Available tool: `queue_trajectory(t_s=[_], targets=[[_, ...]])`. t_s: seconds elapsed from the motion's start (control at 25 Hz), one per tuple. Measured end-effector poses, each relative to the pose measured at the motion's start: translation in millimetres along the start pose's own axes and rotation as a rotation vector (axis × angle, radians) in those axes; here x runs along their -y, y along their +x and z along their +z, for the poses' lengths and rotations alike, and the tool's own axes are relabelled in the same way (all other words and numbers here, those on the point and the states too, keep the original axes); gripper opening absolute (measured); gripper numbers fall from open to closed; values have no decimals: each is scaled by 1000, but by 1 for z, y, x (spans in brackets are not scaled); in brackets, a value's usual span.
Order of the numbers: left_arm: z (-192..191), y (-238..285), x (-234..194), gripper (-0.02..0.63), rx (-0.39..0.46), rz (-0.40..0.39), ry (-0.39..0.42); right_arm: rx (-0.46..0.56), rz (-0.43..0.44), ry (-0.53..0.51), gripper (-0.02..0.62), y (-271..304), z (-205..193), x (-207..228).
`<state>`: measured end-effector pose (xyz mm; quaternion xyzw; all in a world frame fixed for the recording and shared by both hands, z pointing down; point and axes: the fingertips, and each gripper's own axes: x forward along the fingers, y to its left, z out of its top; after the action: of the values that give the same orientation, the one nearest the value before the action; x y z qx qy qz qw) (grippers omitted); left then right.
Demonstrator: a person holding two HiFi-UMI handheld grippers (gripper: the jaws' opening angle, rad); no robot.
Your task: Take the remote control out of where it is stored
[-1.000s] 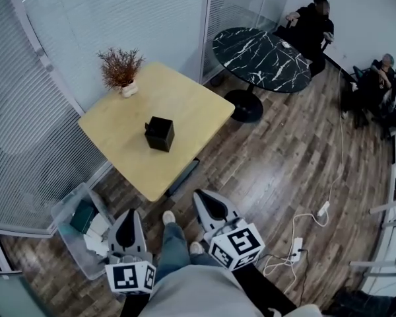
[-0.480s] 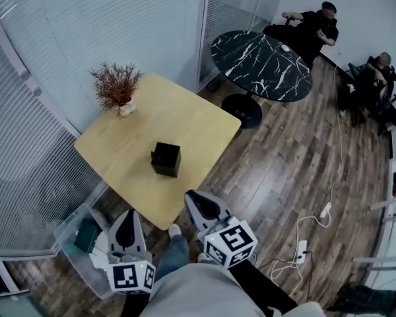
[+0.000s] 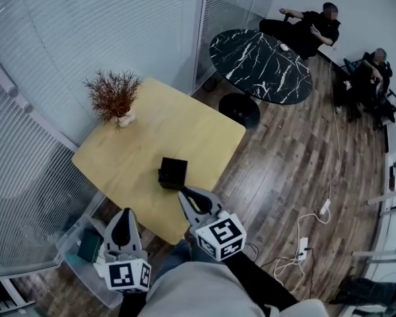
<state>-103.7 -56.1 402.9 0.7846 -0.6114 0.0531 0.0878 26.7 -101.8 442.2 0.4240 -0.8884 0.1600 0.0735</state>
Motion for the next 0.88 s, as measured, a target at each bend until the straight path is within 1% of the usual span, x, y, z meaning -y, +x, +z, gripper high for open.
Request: queue_trajectory(t_s=[0.16,0.28,0.44,0.68,0.88], targets=[[-2,12,-4,9,-12,-3,-11,-34,0,-33,11,14,-7,4],[-1,18,-1,9,-11,0,-11,-62,22,-39,39,21,-8,5],[3,22,1,9,-13,28,-19,-109,61,-53,77,33,-14,7],[2,28,-8,9,-18,66,-44,-159,98,-80,100,56,-26,10],[0,32,-11,9,-23,92,-51,-204,112,-117,121,72,-39,11]])
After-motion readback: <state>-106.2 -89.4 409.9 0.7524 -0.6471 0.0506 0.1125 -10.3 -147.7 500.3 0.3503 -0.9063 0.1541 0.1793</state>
